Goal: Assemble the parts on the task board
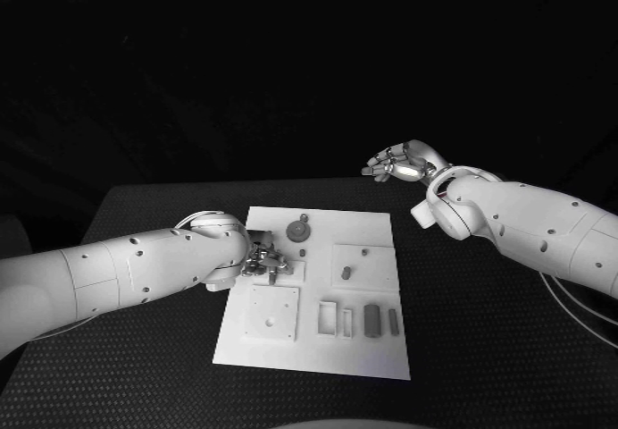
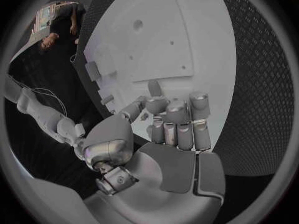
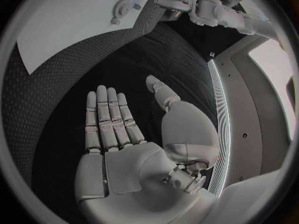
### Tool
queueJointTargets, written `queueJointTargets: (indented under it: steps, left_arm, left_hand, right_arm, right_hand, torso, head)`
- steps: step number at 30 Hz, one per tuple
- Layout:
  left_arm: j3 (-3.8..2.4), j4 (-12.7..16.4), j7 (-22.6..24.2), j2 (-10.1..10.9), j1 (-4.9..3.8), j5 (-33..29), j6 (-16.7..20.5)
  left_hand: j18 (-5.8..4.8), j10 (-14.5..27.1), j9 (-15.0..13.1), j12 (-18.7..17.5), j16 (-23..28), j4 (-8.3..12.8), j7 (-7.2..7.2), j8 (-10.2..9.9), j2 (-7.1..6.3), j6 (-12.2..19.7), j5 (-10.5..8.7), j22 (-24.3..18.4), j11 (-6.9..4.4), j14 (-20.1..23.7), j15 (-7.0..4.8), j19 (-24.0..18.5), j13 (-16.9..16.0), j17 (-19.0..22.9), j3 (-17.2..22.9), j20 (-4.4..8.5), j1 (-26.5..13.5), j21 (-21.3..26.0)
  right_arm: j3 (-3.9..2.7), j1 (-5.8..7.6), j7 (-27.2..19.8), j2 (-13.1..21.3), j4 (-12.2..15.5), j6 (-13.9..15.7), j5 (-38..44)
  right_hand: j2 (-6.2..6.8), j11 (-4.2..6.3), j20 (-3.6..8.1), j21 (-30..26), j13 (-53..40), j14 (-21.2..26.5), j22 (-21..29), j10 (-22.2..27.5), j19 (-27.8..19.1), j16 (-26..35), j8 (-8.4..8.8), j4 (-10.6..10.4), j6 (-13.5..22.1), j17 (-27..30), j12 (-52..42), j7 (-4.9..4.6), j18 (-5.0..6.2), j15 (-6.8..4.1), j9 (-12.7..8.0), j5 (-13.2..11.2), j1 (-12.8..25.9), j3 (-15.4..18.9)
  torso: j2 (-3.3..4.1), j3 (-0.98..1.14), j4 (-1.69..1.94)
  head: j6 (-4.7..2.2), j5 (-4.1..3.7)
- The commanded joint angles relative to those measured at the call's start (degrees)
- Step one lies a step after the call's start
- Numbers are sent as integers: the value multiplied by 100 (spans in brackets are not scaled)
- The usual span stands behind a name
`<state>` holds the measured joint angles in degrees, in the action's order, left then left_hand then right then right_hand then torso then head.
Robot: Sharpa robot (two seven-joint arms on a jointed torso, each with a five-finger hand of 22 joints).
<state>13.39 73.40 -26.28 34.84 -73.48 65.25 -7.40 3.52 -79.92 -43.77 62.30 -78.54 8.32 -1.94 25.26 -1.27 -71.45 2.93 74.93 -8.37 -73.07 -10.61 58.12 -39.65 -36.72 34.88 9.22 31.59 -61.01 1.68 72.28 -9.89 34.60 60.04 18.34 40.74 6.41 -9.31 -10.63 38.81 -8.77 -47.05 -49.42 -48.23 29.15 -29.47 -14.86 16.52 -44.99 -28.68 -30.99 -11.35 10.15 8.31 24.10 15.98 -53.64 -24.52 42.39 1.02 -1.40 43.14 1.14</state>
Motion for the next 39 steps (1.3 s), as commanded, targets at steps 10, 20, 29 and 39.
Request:
queueJointTargets:
  steps: [10, 20, 29, 39]
  left_arm:
    - [-17, 55, 81, 93, -1, -197, 316]
    - [-203, 135, 100, 230, -9, -363, 341]
    - [-509, 178, 414, 418, -129, -1129, 653]
    - [-561, 20, 737, 491, -236, -1135, 1122]
  left_hand:
    - [137, 30, -6, 8, -1, -114, 3, 20, -442, 77, -16, 77, 21, 71, -14, -82, 37, 25, -108, 574, -122, 21]
    - [146, 20, 2, -5, 3, -336, 27, -13, -765, 158, -13, 73, 42, 88, -14, -94, 69, 48, 55, 575, -10, 25]
    - [102, 211, 90, -257, 251, -271, 188, -226, -918, 514, -12, 8, 196, 323, 4, -282, 212, 180, 134, 518, 359, 193]
    - [-250, 1554, 355, -2126, 2134, 363, 868, -786, -557, 1789, 111, -559, 900, 1606, 922, -1477, 1167, 1122, 149, -198, 1596, 1552]
  right_arm:
    - [-3, -9, -53, 4, -4, -61, -3]
    - [-3, -10, -52, 15, -11, -65, -3]
    - [-2, -10, -50, 19, -60, -65, -7]
    - [-2, -17, -54, 18, -144, -70, 1]
  right_hand:
    - [20, -11, -33, -41, 22, 18, -11, -30, -33, 6, -25, 3, 21, 15, -4, -85, 15, 26, -11, 5, -59, -10]
    - [24, -14, -39, -45, 38, 26, -15, -30, -43, 4, -25, -1, 24, 26, -7, -88, 13, 31, -17, 15, -48, -3]
    - [26, -15, -42, -46, 48, 27, -18, -31, -45, 1, -27, -3, 22, 32, -11, -88, 14, 32, -20, 18, -35, 4]
    - [16, -13, -42, -45, 56, 26, -22, -35, -44, -4, -30, -2, 18, 36, -16, -87, 18, 28, -23, 19, -38, 1]
  torso:
    - [-6, 4, 0]
    - [-8, 7, 2]
    - [-7, 7, 5]
    - [4, -2, 5]
  head:
    - [-21, -5]
    - [-92, 6]
    - [-183, 12]
    - [-267, 35]
